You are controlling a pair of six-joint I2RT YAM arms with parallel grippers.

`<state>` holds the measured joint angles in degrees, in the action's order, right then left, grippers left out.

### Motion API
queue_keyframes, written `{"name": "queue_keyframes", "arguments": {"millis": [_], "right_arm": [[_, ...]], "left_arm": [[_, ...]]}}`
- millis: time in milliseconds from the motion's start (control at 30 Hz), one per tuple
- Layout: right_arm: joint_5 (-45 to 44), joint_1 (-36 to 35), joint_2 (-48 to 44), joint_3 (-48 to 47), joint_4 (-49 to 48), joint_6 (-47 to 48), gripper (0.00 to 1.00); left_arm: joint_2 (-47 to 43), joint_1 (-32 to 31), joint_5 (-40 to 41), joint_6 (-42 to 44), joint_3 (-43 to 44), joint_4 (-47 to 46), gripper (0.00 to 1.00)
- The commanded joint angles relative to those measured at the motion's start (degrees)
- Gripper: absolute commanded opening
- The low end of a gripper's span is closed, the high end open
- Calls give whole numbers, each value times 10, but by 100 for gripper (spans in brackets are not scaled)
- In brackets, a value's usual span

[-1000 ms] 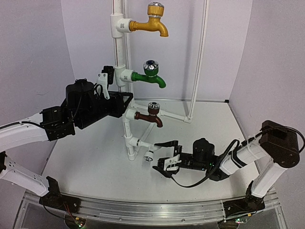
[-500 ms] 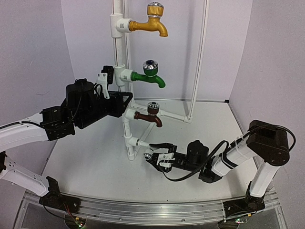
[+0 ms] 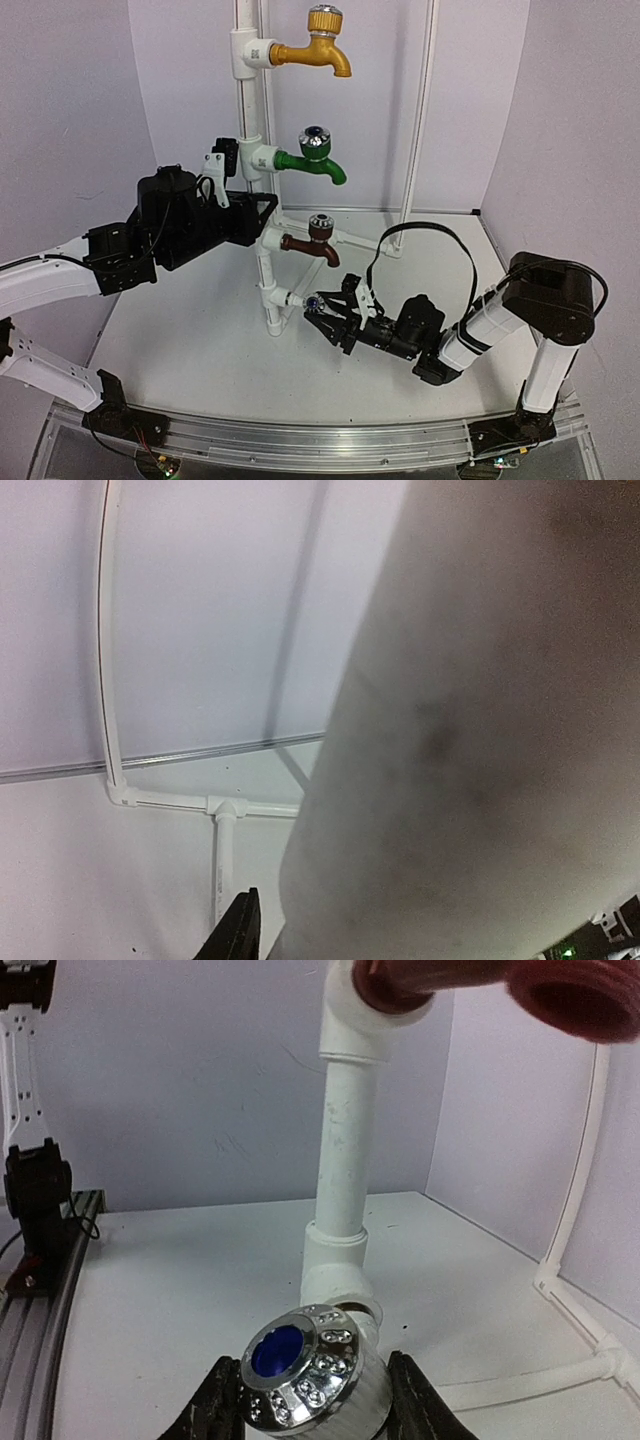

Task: Install the water faucets

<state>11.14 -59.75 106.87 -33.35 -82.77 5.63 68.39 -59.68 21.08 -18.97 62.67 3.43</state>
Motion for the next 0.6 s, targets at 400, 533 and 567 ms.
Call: {"name": "queue_keyframes", "arguments": {"millis": [400,533,567], "right_arm": [[8,87,54,-8,-87,-630,10],[64,134,90,-11,-63,-792,10],[71,144,95,-11,-52,-814,12]], "left_arm": [[0,-11,-78,-143,-5,100,0],[-1,-11,-78,-144,-6,100,0],[-1,-10,-78,-144,-6,100,0]]}}
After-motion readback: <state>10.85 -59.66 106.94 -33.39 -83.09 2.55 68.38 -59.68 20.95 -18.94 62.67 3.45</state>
